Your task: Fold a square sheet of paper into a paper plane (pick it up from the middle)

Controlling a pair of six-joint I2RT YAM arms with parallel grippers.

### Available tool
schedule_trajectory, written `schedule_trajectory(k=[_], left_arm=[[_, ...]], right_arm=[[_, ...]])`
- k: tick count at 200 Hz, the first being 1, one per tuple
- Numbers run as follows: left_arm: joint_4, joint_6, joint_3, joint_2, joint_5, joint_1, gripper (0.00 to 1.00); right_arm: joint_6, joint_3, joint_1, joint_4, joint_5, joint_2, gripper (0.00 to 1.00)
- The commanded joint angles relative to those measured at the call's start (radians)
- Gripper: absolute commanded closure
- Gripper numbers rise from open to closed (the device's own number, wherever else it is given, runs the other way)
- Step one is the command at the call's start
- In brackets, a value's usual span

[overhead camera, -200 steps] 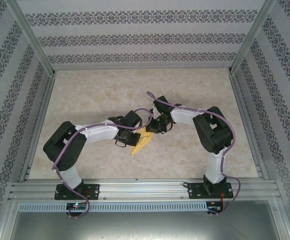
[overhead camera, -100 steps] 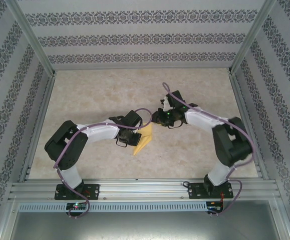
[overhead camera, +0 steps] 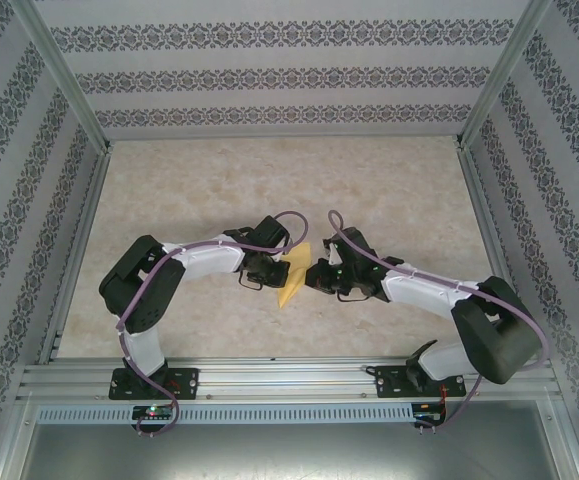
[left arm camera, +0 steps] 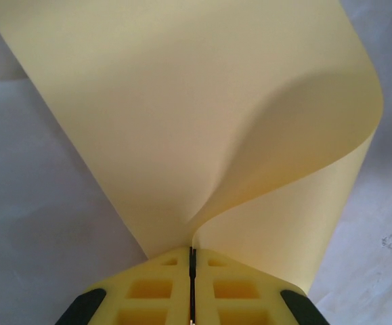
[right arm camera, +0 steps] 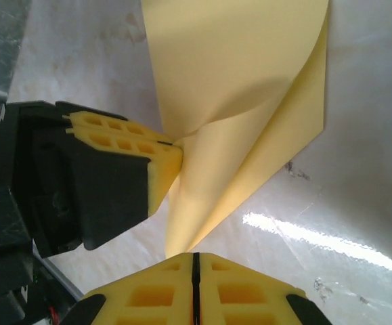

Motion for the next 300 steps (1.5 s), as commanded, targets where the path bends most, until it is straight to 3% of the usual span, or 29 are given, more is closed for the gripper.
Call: schedule_trajectory(k=[1, 57, 114, 185, 239, 300], left_arm=[[-0.027, 0.013, 0.003, 0.027, -0.003, 0.006, 0.91], [-0.032, 0.019, 0.008, 0.033, -0.003, 0.006, 0.91], [-0.036, 0.030, 0.020, 0.031, 0.007, 0.006, 0.91], [-0.026, 0.074, 0.052, -0.016, 0.095, 0.006, 0.87], [-0.093, 0.091, 0.095, 0.004, 0.008, 0.006, 0.88], [-0.099, 0.088, 0.070, 0.020, -0.002, 0.006, 0.88]], right_arm=[[0.005, 0.070, -0.046, 0.004, 0.070, 0.041, 0.91], [-0.155, 0.411, -0.134, -0.214, -0.001, 0.333, 0.95], [-0.207, 0.534, -0.127, -0.286, -0.041, 0.509, 0.94], [-0.271, 0.562, -0.112, -0.398, 0.022, 0.548, 0.92], [-0.302, 0.573, -0.112, -0.428, 0.032, 0.558, 0.93], [-0.301, 0.574, -0.113, -0.428, 0.029, 0.559, 0.93]])
